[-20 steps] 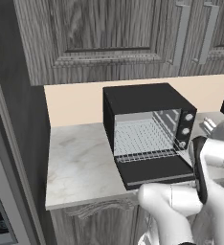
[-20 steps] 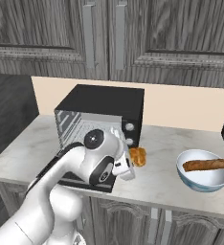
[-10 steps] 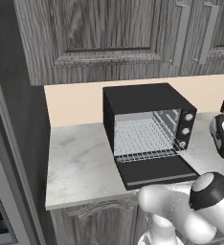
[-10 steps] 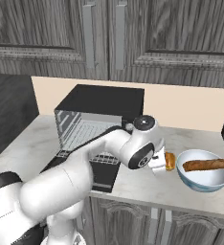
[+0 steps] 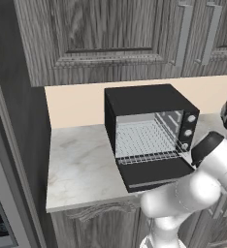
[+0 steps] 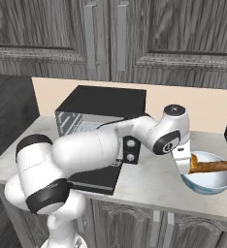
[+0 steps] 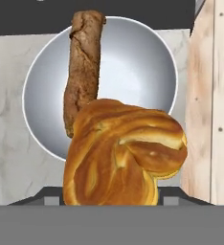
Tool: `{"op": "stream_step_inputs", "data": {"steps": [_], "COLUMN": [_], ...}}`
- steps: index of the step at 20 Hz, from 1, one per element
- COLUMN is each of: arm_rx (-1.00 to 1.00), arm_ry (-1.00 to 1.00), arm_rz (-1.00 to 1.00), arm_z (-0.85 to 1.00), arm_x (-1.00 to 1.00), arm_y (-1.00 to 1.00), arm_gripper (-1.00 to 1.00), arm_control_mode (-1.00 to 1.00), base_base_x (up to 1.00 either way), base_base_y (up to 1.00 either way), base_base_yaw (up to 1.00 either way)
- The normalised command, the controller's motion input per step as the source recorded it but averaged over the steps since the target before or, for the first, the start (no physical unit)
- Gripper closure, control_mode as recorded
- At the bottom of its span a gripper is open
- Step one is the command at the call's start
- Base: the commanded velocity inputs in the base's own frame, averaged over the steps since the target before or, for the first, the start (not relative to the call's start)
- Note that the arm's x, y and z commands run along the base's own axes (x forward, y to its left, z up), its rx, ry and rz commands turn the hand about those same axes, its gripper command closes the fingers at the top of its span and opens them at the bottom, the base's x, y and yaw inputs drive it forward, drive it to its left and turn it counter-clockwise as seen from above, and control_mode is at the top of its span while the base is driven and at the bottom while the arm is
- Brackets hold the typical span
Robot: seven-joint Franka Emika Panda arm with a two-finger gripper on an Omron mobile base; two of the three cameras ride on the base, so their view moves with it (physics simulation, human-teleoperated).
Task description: Pick up the heated bread from the toaster oven and place it in the bowl. Then move the bread bowl to the dining counter.
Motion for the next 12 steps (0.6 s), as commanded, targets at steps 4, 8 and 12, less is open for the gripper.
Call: {"op": "stream_step_inputs", "data": {"steps": [4, 8, 12], "arm_rx": [0.00, 0.00, 0.00], "arm_ry": [0.00, 0.00, 0.00], "arm_rz": [0.00, 0.00, 0.00], "arm_z": [-0.48, -0.40, -0.32], "arm_x": [0.11, 0.34, 0.37], "arm_y": [-0.54, -0.50, -0.52], "arm_gripper": [1.00, 1.00, -1.00], "arm_control_mode": [-1.00, -1.00, -1.00], "base_base_x": [0.00, 0.00, 0.00], "base_base_y": [0.00, 0.00, 0.00], "base_base_yaw": [0.00, 0.00, 0.00]}}
